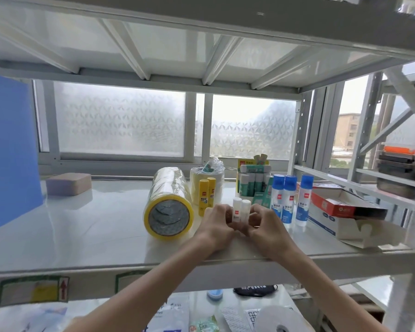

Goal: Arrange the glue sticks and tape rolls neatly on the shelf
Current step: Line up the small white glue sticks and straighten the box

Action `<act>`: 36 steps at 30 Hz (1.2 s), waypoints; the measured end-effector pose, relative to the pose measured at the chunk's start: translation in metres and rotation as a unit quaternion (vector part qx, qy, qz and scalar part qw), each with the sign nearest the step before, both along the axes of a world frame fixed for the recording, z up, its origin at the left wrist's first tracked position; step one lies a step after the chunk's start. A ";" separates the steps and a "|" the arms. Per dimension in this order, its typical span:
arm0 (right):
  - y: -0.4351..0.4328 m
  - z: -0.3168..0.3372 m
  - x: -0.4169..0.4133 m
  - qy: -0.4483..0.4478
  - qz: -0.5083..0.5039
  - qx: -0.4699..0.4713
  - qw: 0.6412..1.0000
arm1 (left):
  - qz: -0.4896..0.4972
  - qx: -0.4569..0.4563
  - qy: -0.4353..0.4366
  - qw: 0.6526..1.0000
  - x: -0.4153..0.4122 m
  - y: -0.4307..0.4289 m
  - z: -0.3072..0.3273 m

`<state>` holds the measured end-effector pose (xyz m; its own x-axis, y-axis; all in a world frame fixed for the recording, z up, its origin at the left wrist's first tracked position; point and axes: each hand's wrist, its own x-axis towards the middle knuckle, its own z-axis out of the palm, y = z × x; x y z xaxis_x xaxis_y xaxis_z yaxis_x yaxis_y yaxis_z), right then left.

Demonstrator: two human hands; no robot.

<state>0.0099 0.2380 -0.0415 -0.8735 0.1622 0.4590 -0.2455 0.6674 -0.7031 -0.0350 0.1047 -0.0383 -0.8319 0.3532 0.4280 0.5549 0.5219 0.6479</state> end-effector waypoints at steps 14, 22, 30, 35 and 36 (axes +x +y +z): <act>0.004 -0.004 0.002 0.023 -0.069 0.009 0.997 | -0.033 0.029 0.028 0.999 -0.002 0.004 -0.007; 0.004 -0.005 0.003 0.025 -0.095 -0.006 0.995 | -0.042 0.037 0.028 0.998 -0.008 0.005 -0.011; 0.005 -0.006 0.006 0.015 -0.074 0.009 0.997 | -0.045 0.040 0.021 0.998 -0.010 0.006 -0.013; 0.003 -0.006 0.004 0.009 -0.068 0.006 0.998 | -0.045 0.040 0.022 0.998 -0.010 0.005 -0.014; 0.004 -0.006 0.004 0.014 -0.076 0.012 0.997 | -0.044 0.038 0.022 0.998 -0.010 0.005 -0.014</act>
